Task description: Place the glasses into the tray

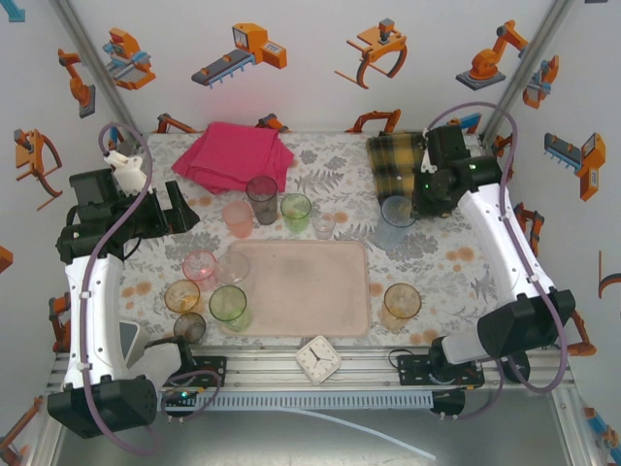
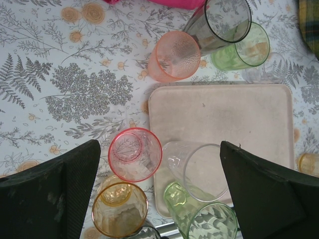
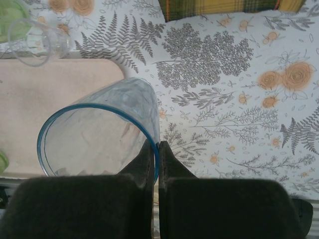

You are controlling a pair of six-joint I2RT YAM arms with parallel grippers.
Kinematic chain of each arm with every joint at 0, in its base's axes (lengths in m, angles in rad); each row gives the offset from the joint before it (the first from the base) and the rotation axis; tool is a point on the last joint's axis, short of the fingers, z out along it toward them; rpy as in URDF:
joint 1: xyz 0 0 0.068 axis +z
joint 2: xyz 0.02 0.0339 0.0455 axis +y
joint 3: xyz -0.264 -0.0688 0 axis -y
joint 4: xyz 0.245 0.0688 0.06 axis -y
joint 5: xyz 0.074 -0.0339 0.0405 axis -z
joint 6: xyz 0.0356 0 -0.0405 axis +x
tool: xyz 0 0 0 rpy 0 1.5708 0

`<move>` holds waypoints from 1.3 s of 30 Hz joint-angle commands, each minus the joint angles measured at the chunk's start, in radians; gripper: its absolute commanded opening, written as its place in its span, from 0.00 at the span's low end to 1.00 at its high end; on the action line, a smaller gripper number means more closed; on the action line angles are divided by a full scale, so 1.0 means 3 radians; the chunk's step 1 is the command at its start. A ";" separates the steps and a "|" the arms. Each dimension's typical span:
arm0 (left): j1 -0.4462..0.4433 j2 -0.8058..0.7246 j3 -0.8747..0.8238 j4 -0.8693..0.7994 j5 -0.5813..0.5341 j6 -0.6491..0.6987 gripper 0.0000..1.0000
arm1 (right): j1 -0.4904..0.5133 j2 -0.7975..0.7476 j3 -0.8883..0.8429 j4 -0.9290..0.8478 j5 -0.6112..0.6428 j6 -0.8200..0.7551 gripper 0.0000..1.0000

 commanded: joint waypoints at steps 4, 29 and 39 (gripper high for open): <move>-0.0022 -0.0025 0.0067 -0.0054 0.0001 0.0069 0.97 | 0.0344 0.0170 0.0441 -0.0088 0.0182 0.0038 0.00; -0.0011 -0.0028 0.0112 -0.0066 0.0017 0.0047 0.97 | 0.1667 0.1311 0.2006 -0.0228 0.0339 0.0097 0.00; -0.0003 -0.0060 0.0072 -0.0061 0.0040 0.0033 0.97 | 0.1924 0.1571 0.2265 -0.0251 0.0333 0.0099 0.00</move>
